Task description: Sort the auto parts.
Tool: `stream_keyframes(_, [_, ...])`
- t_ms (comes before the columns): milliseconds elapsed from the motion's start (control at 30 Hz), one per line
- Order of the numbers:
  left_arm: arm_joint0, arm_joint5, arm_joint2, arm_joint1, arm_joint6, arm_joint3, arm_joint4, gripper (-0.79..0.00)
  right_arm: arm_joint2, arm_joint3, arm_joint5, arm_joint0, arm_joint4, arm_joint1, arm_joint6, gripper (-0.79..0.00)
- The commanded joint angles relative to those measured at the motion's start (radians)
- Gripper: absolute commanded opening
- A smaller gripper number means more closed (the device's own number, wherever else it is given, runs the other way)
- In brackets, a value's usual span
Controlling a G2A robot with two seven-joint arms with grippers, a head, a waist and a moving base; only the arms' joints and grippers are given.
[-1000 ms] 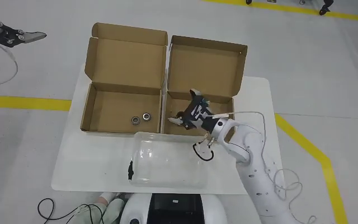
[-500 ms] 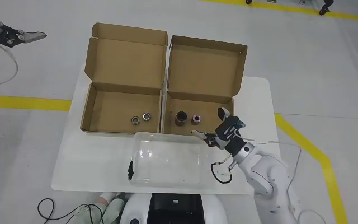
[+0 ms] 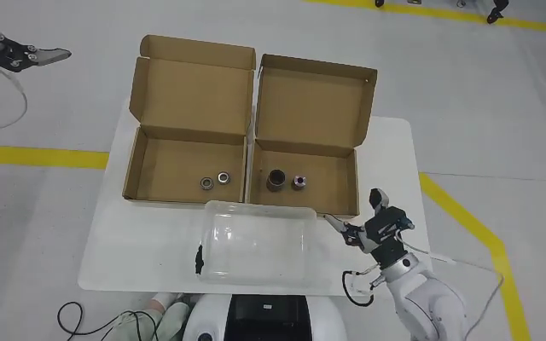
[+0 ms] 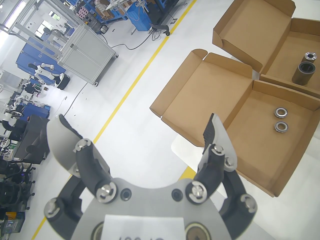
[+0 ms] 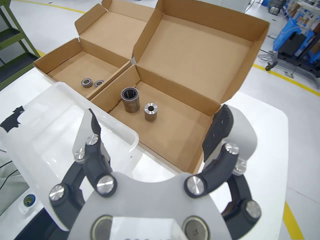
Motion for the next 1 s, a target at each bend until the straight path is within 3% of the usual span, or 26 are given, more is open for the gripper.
stream_keyframes(0, [0.000, 0.000, 0.000, 0.000, 0.000, 0.000, 0.000, 0.000, 0.003, -0.011, 0.018, -0.032, -0.020, 0.002, -0.029, 0.000])
stream_keyframes(433, [0.000, 0.000, 0.000, 0.000, 0.000, 0.000, 0.000, 0.000, 0.068, -0.102, 0.136, -0.265, -0.089, 0.012, -0.236, 0.000])
stream_keyframes(967, [0.000, 0.000, 0.000, 0.000, 0.000, 0.000, 0.000, 0.000, 0.089, -0.088, 0.138, -0.280, -0.067, 0.017, -0.263, 0.000])
